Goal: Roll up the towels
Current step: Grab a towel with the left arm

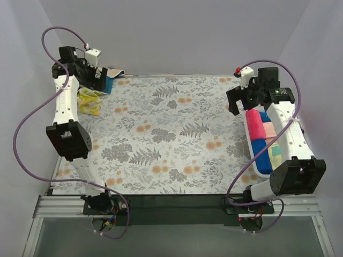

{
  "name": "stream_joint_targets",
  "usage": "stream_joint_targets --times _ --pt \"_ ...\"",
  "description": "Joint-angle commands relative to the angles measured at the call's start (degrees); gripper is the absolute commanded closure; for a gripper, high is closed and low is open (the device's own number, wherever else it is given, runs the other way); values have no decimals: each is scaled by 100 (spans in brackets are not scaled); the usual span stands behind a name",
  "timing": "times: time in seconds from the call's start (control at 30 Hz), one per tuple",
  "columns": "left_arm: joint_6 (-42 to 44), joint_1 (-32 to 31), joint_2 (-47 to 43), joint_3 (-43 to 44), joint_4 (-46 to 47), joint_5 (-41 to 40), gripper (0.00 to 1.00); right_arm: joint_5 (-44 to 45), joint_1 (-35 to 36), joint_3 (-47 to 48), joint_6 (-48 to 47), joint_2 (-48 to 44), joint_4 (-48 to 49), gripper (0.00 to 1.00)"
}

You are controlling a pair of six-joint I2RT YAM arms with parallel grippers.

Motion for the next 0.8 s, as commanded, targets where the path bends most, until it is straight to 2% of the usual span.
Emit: stream_joint_targets --times 0.0,0.13,0.2,0.27,0.47,0.77 --pt "24 134 960 1192 1041 -406 2 264 12 345 -177 31 120 2" --pt "-117 143 1374 1044 2211 -1075 2 475 20 336 -283 40 120 2" --pt "-205 204 1471 860 2888 -1103 2 641 21 415 -300 75 128 2" --pt "-249 257 1943 920 3591 -1234 2 817 21 564 -336 75 120 2" --pt "-196 293 2815 1614 4006 -1305 2 976 21 565 -336 49 76 1" --pt "-99 345 3457 1562 4999 -1524 2 1257 56 503 -301 23 -21 2"
